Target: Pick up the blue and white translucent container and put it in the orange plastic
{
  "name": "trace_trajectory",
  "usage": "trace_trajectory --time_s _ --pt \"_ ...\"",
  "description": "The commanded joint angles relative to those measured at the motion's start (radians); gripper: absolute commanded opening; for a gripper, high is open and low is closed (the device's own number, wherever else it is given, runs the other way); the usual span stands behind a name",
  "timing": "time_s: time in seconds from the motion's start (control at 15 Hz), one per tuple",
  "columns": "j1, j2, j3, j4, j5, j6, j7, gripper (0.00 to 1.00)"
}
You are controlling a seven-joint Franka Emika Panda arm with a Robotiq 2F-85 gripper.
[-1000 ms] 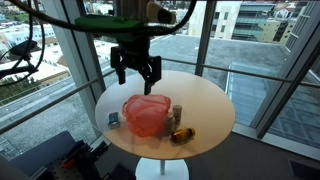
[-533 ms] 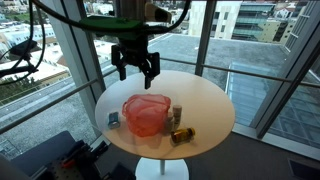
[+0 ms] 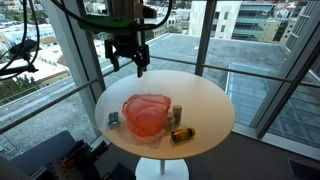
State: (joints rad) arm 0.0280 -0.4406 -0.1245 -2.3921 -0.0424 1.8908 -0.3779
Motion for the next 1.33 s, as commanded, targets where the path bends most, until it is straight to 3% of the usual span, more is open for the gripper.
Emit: trace_trajectory --time_s 0.0,0.73,1.27 --pt "0.024 -0.005 0.03 -0.019 -0.012 0.051 -0.036 1.0" --pt "0.05 -0.005 0.061 -0.05 -0.017 0.075 -0.05 1.0" --pt "0.166 -0.021 0.12 -0.18 -0.015 0.304 -0.165 1.0"
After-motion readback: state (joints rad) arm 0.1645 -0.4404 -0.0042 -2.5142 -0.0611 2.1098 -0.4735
